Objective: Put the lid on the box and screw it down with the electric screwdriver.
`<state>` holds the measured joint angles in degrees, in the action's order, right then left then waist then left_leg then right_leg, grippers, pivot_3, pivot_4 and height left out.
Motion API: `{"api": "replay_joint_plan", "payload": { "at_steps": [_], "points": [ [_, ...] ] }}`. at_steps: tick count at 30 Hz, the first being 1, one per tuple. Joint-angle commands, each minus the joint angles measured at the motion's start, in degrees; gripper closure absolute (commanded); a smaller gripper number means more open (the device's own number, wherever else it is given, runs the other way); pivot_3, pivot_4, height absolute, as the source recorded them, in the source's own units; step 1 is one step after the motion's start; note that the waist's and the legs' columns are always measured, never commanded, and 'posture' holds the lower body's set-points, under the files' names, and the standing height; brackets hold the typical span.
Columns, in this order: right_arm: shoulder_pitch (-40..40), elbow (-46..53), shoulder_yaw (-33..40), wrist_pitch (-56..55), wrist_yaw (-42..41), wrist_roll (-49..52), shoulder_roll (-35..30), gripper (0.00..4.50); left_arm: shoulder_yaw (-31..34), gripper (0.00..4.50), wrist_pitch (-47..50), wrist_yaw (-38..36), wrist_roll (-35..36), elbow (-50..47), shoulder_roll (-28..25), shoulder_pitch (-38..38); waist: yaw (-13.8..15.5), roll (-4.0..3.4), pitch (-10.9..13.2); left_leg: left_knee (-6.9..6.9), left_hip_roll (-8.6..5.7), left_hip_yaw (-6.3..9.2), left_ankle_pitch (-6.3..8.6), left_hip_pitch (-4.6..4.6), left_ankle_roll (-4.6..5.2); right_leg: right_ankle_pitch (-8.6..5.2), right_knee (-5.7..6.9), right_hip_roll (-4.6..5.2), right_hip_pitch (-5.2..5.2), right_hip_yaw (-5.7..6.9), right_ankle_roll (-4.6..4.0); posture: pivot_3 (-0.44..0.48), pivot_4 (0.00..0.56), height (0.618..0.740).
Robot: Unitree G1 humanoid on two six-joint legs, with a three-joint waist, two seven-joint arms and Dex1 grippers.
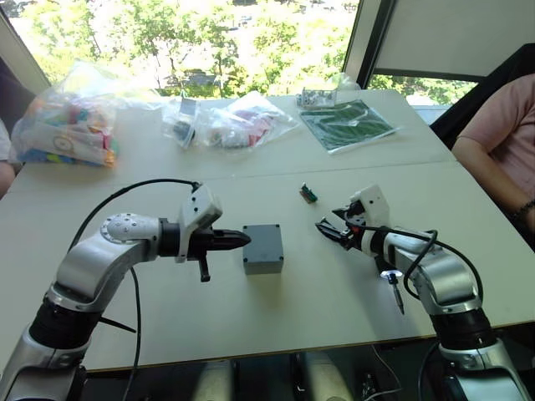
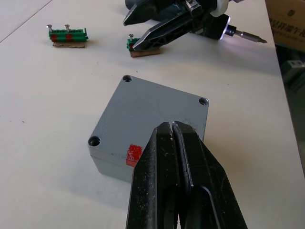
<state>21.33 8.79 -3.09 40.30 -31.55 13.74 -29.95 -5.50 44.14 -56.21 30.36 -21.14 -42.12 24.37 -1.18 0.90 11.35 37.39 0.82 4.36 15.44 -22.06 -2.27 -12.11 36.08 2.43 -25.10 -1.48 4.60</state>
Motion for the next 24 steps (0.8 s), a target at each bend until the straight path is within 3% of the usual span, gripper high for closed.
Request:
{"api": "replay_joint_plan", "payload": {
  "at_steps": [1,8,11,17,24],
  "points": [
    [1.17,0.68,0.81,-0.92,-0.2,0.04,0.11,1.62,0.3,4.5,-1.18,0.25,-0.09,-1.38,-0.05,-0.21,-0.01,0.0,0.0,0.0,0.0,0.0,0.0,0.0,0.0,0.0,0.0,0.0,0.0,0.0,0.0,0.0,0.15,0.74],
    [1.61,-0.03,0.95,-0.88,-0.01,0.08,0.74,1.62,0.3,4.5,-1.32,0.73,-0.12,-1.7,-0.08,-0.74,-0.02,0.0,0.0,0.0,0.0,0.0,0.0,0.0,0.0,0.0,0.0,0.0,0.0,0.0,0.0,0.0,0.15,0.74],
    [1.87,-0.39,0.87,-0.97,0.06,-0.11,0.8,2.17,0.23,4.5,-1.51,0.84,-0.13,-1.68,-0.12,-0.87,0.01,0.0,0.0,0.0,0.0,0.0,0.0,0.0,0.0,0.0,0.0,0.0,0.0,0.0,0.0,0.0,0.15,0.74],
    [2.34,-0.93,0.3,-1.22,0.3,-0.77,0.77,4.44,0.13,4.5,-1.68,1.07,-0.04,-1.61,-0.23,-0.92,-0.06,0.0,0.0,0.0,0.0,0.0,0.0,0.0,0.0,0.0,0.0,0.0,0.0,0.0,0.0,0.0,0.15,0.74],
    [2.08,0.2,1.26,-0.25,0.53,-0.01,1.32,4.44,0.2,4.5,-1.72,1.09,0.0,-1.62,-0.42,-1.13,0.0,0.0,0.0,-0.01,0.0,0.0,0.0,0.0,0.0,0.0,0.0,0.0,0.0,0.0,0.0,0.0,0.15,0.74]
  ]
}}
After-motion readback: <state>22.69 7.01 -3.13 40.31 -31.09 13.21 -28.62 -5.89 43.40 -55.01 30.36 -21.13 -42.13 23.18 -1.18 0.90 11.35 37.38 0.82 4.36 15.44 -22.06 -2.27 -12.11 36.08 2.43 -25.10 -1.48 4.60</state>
